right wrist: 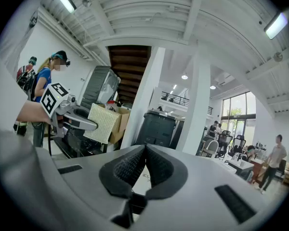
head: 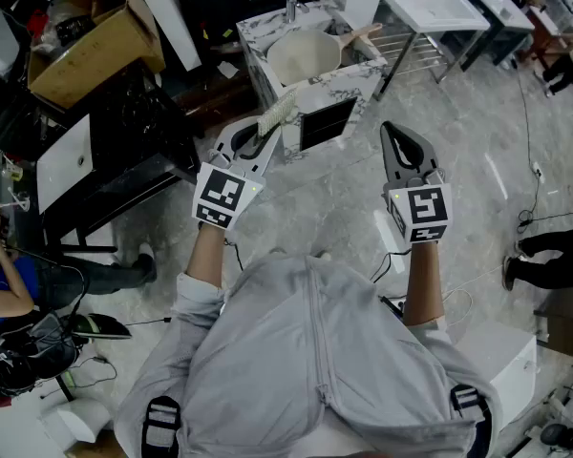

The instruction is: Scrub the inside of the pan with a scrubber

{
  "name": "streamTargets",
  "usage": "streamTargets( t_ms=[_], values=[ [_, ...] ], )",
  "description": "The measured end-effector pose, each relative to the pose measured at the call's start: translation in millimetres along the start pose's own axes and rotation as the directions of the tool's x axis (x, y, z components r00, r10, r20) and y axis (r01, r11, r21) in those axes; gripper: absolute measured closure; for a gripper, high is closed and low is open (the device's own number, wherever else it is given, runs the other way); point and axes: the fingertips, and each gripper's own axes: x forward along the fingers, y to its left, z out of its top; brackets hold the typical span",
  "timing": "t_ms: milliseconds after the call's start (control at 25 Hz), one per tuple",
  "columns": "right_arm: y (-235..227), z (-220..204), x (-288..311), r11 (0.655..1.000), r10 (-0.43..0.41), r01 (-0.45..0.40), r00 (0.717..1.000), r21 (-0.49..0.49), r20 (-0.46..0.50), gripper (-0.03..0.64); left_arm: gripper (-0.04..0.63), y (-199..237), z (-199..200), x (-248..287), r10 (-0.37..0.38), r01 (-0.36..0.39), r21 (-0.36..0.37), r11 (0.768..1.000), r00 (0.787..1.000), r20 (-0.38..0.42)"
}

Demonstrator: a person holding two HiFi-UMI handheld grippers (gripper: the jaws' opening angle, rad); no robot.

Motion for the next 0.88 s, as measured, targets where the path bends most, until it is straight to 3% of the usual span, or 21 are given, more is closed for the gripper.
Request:
streamTargets(
  t_ms=[560, 880],
  values=[
    [-11.2, -5.7, -6.2, 0.998, 0.02, -0.022, 0.999, 0.051, 0.03, 0.582, 0.531, -9.8, -0.7, 7.6, 0.009, -0.01, -0.003, 1.0, 1.0, -0.017],
    [-39.8, -12.3, -10.9, 0.997, 0.026, -0.03, 0.998, 0.075, 0.053, 0.581, 0.531, -20.3, 9.7, 27.5, 0.029, -0.029, 0.005, 1.0, 0.999, -0.029]
  ],
)
